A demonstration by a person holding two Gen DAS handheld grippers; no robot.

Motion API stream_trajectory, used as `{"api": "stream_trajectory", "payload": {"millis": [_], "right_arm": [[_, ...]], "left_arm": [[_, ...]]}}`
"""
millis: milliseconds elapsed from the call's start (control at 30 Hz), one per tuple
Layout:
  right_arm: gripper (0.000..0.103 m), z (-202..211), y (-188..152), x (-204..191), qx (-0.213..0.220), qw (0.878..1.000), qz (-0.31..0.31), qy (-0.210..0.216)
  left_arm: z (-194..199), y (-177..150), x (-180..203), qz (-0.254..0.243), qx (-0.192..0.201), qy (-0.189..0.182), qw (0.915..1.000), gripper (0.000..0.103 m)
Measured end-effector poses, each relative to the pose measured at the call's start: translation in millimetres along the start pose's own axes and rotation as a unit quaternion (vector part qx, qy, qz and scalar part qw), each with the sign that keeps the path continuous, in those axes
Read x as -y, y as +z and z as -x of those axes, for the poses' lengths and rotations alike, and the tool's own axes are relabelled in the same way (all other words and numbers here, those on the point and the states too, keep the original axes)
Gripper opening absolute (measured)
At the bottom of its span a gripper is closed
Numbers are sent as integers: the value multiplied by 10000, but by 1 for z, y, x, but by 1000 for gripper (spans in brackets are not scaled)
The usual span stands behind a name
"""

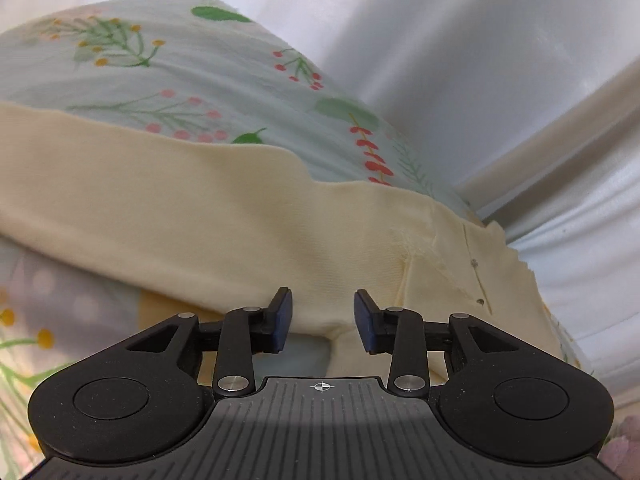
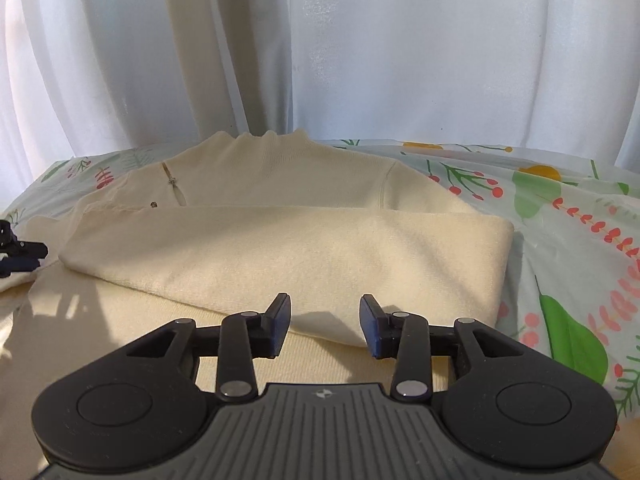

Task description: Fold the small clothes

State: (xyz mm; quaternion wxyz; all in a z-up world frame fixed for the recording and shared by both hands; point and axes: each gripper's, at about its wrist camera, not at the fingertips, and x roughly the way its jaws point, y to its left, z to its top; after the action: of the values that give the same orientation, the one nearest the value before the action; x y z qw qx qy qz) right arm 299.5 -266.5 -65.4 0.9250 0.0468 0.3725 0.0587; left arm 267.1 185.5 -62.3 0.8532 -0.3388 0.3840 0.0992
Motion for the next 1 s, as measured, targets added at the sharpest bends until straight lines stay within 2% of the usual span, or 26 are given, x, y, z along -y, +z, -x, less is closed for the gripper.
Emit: {"api": "stream_trajectory", "payload": {"millis": [67, 167, 300, 333, 400, 500, 633, 767, 833, 1000], "right_arm": [[46, 10, -5, -1, -25, 9995, -303, 108], [46, 21, -18, -7, -100, 9974, -640, 313], [46, 33, -30, -15, -59, 9955, -818, 479], [46, 35, -31, -18, -58, 9951, -852, 505], [46, 37, -31, -20, -94, 9937, -923, 625], [46, 40, -30, -26, -101, 9930, -917, 738], [46, 41, -30, -33, -114, 9949, -727, 696], [46, 38, -32, -34, -164, 9948, -730, 692], [46, 36, -32, -35, -202, 9946, -747, 695], [46, 31, -33, -37, -247, 9944, -730, 720]], "left_arm": [[21, -4, -32, 551, 167, 188, 9982, 42], [42, -4, -71, 1156, 432, 422, 9915, 39], [63, 11, -123, 2083, 864, 545, 9727, 35], [65, 14, -132, 2237, 924, 600, 9684, 31], [71, 21, -158, 2735, 1031, 493, 9550, 27], [79, 26, -196, 3400, 1372, 357, 9297, 24], [84, 32, -233, 4019, 1684, 131, 9000, 20], [86, 39, -262, 4382, 1877, -143, 8790, 17], [86, 44, -271, 4466, 1908, -162, 8740, 14], [86, 51, -285, 4448, 2025, -129, 8724, 9]]}}
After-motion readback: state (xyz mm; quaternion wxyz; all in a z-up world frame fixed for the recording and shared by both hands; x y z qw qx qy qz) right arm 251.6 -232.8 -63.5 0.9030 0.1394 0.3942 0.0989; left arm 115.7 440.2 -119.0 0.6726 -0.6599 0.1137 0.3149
